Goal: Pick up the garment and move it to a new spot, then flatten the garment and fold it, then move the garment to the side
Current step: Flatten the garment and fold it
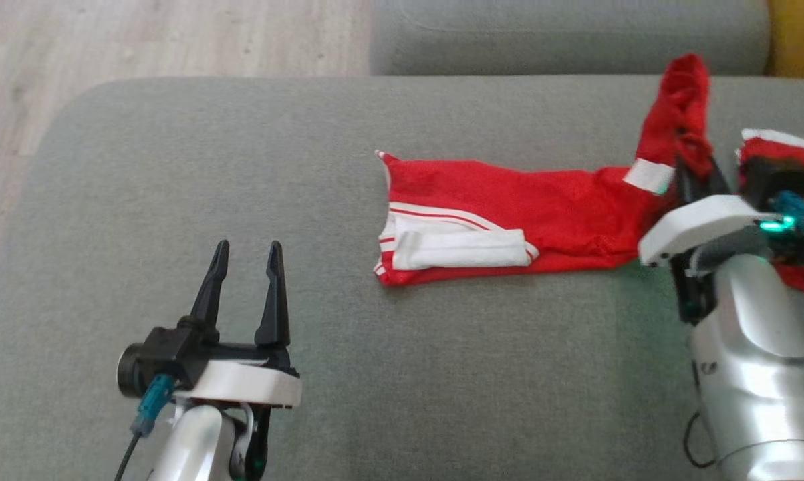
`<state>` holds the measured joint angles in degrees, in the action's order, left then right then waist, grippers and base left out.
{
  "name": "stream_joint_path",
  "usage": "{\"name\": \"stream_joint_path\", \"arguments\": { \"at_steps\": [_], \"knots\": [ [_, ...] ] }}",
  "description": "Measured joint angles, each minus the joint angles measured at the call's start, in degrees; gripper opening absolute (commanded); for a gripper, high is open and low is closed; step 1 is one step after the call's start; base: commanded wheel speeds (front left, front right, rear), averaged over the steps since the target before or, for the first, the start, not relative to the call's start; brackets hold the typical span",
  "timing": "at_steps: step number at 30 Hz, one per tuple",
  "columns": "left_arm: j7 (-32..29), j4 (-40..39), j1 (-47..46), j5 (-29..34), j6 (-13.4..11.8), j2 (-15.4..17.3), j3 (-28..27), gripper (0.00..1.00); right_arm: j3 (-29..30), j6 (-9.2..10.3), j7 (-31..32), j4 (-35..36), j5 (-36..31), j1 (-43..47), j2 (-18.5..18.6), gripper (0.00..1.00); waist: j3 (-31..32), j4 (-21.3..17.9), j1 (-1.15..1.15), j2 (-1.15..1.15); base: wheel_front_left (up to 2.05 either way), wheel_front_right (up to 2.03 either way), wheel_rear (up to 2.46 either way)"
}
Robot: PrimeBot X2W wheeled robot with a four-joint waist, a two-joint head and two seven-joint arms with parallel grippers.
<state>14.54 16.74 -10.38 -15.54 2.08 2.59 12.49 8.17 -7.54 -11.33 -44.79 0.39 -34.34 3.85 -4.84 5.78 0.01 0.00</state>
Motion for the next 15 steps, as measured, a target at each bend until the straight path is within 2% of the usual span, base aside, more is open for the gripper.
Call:
{"name": "stream_joint_path", "arguments": {
  "at_steps": [8,15],
  "knots": [
    [0.0,-0.5,0.4,0.5,0.3,0.0,0.3,1.00,-18.3,0.01,1.3,1.6,14.0,0.4,-0.2,0.00,1.1,4.4,0.00,0.00,0.00,0.00,0.00],
    [0.0,-0.8,0.0,0.2,0.3,0.0,1.6,1.00,-25.0,0.01,0.7,-2.3,18.5,0.3,-0.1,0.00,-0.4,8.1,-0.01,0.00,0.00,0.00,0.00]
  ]
}}
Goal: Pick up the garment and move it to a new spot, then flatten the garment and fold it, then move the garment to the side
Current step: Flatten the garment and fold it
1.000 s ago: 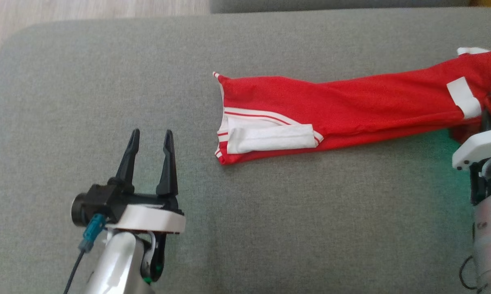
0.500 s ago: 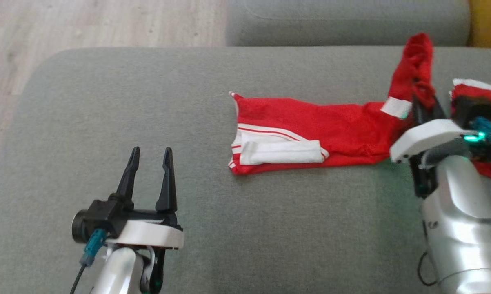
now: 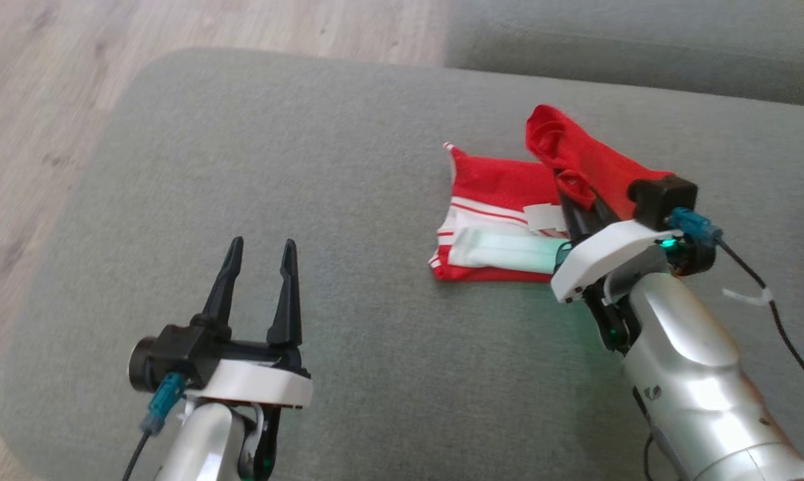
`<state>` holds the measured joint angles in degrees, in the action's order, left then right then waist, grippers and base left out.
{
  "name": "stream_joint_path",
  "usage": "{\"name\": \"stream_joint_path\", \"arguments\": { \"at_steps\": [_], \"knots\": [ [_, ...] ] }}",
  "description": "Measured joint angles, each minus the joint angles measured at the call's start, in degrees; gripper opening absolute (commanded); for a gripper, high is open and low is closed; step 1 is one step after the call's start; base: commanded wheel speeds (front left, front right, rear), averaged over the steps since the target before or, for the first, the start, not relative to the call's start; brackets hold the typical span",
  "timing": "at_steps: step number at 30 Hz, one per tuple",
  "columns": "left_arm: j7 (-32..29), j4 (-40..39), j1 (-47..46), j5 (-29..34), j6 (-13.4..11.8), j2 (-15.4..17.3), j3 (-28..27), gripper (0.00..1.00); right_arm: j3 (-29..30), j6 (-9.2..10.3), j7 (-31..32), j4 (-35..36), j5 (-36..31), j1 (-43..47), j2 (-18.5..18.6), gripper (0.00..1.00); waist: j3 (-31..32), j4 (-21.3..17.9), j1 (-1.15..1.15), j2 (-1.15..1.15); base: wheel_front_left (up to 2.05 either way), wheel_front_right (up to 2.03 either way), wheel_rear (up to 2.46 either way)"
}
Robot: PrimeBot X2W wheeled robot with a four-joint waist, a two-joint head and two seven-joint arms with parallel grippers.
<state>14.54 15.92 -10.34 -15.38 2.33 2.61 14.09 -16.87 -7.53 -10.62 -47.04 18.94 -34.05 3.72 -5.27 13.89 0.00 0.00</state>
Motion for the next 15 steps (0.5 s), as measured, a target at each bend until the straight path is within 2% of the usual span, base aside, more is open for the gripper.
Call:
{"name": "stream_joint_path", "arguments": {
  "at_steps": [9,15],
  "knots": [
    [0.0,0.0,-2.4,-1.3,-0.7,0.0,1.9,1.00,-5.8,0.00,-1.6,-5.0,3.5,-3.6,0.0,0.00,-3.8,3.6,-0.01,0.00,0.00,0.00,0.00],
    [0.0,0.0,-2.8,-1.5,-1.2,0.0,2.5,1.00,-10.0,-0.01,-2.5,-6.3,5.5,-3.7,0.0,0.00,-5.1,4.6,-0.01,0.00,0.00,0.00,0.00]
  ]
}}
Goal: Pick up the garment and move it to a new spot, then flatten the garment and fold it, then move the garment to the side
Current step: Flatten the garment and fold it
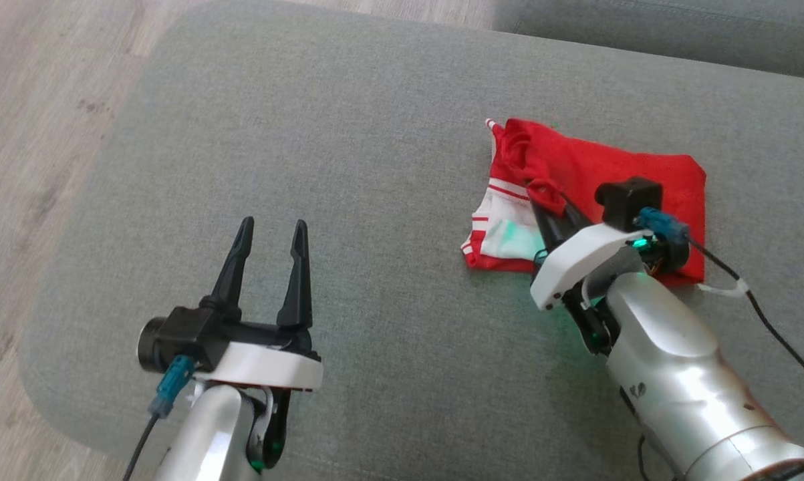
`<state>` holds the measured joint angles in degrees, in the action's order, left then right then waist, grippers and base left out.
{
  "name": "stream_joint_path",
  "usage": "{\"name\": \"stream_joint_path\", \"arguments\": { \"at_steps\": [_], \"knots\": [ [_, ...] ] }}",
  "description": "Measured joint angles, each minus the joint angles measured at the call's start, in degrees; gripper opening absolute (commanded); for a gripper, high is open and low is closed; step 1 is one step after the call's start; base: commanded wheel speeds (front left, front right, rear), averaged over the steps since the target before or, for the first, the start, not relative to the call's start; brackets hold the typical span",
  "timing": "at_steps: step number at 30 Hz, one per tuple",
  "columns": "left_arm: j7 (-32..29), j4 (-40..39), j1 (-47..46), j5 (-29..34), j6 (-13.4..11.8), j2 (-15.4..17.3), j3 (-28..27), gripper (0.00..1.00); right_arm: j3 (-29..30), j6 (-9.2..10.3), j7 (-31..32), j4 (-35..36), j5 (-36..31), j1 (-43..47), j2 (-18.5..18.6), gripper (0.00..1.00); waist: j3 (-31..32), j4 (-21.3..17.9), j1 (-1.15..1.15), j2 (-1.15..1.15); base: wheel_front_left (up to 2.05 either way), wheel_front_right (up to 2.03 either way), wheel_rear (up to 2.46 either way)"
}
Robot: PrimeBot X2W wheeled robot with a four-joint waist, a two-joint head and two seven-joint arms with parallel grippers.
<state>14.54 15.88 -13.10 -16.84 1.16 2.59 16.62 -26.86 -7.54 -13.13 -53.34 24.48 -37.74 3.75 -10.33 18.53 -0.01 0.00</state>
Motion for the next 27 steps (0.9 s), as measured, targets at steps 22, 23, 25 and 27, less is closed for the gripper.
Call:
{"name": "stream_joint_path", "arguments": {
  "at_steps": [22,23,25,27],
  "knots": [
    [0.0,-0.4,0.3,-0.6,-0.2,0.0,-2.8,1.00,-0.8,0.01,-1.1,9.1,3.1,0.5,0.0,1.00,3.2,-6.7,0.01,0.00,0.00,0.00,0.00],
    [0.0,-0.8,0.5,-0.3,-0.2,0.0,-3.3,1.00,2.9,0.01,-1.1,10.0,0.3,0.8,0.0,1.00,3.4,-7.5,0.01,0.00,0.00,0.00,0.00],
    [0.0,-1.5,1.0,-0.1,-0.2,0.0,-4.3,1.00,12.8,0.01,-1.2,15.1,-6.9,4.0,0.3,1.00,4.0,-9.8,0.01,0.00,0.00,0.00,0.00],
    [0.0,-1.7,1.3,0.1,-0.2,0.0,-4.6,1.00,15.6,0.01,-1.2,16.9,-9.0,5.8,0.5,1.00,4.2,-10.6,0.01,0.00,0.00,0.00,0.00]
  ]
}}
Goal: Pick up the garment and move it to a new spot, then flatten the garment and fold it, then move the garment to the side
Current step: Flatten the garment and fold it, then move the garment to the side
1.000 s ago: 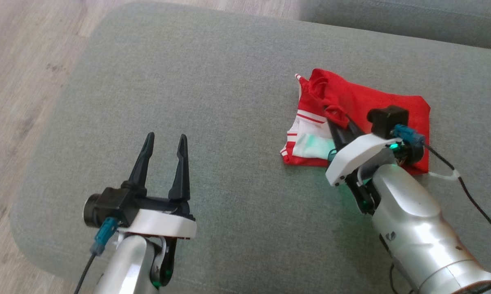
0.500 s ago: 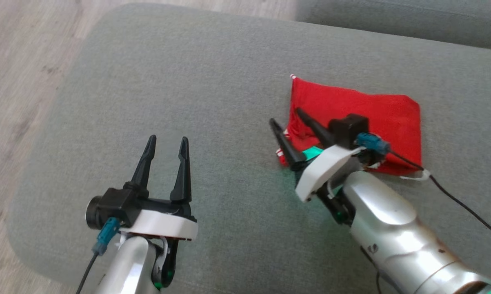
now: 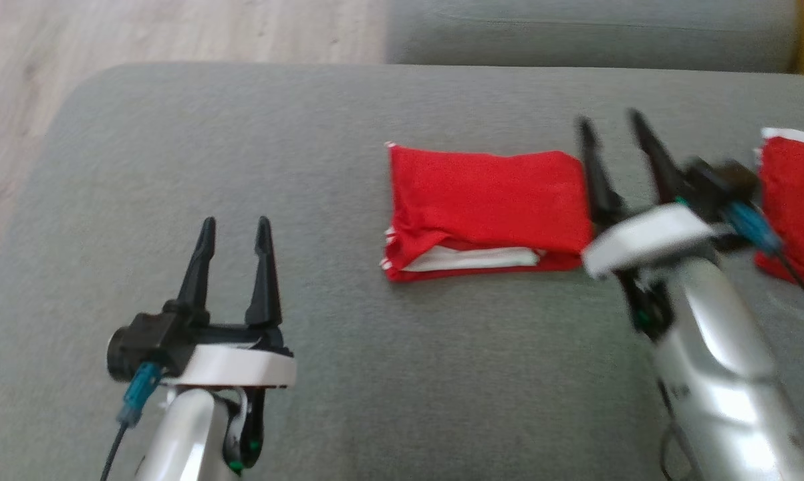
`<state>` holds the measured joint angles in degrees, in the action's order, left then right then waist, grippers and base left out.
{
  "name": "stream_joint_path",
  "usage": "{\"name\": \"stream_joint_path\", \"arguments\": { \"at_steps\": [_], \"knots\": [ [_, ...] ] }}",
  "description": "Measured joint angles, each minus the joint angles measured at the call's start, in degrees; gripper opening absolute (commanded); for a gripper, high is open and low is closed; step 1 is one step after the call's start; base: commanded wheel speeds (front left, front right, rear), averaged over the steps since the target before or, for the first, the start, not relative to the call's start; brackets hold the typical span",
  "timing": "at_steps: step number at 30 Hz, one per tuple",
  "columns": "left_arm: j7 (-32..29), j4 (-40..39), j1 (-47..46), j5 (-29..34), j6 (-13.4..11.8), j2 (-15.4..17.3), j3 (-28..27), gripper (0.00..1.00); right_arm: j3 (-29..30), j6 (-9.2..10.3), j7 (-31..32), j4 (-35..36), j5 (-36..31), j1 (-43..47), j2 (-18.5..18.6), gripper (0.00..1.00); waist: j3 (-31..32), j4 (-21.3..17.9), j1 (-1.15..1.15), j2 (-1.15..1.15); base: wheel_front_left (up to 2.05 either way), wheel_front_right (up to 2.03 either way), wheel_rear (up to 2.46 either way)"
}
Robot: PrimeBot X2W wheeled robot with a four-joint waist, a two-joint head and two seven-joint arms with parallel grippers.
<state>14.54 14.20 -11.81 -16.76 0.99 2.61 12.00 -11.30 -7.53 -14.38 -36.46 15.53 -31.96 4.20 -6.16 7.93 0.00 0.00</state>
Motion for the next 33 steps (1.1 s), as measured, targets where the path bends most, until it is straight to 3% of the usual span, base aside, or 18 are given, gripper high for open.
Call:
{"name": "stream_joint_path", "arguments": {
  "at_steps": [6,11,16,26,33],
  "knots": [
    [0.0,-0.1,1.7,1.0,-0.3,0.0,-2.8,1.00,10.5,0.00,0.0,9.1,-7.6,12.1,-0.1,1.00,0.8,-4.3,0.00,0.00,0.00,0.00,0.00],
    [0.0,-0.3,3.5,1.9,-0.2,0.0,-3.8,1.00,12.5,0.00,0.0,13.8,-10.6,18.8,-0.8,1.00,1.4,-7.2,0.00,0.00,0.00,0.00,0.00],
    [0.0,-1.3,5.5,1.5,-0.5,0.0,-4.2,1.00,12.4,0.00,0.0,17.0,-7.5,23.9,-1.0,1.00,1.1,-8.4,0.01,0.00,0.00,0.00,0.00],
    [0.0,-1.6,5.1,1.5,-0.4,0.0,-3.5,1.00,12.1,0.00,0.0,18.8,-6.6,24.3,-1.2,1.00,-0.6,-7.9,0.00,0.00,0.00,0.00,0.00],
    [0.0,-1.7,2.4,1.5,-0.4,0.0,-1.0,1.00,10.6,0.00,0.6,13.5,-7.3,18.3,-1.2,1.00,-3.8,-6.1,-0.01,0.00,0.00,0.00,0.00]
  ]
}}
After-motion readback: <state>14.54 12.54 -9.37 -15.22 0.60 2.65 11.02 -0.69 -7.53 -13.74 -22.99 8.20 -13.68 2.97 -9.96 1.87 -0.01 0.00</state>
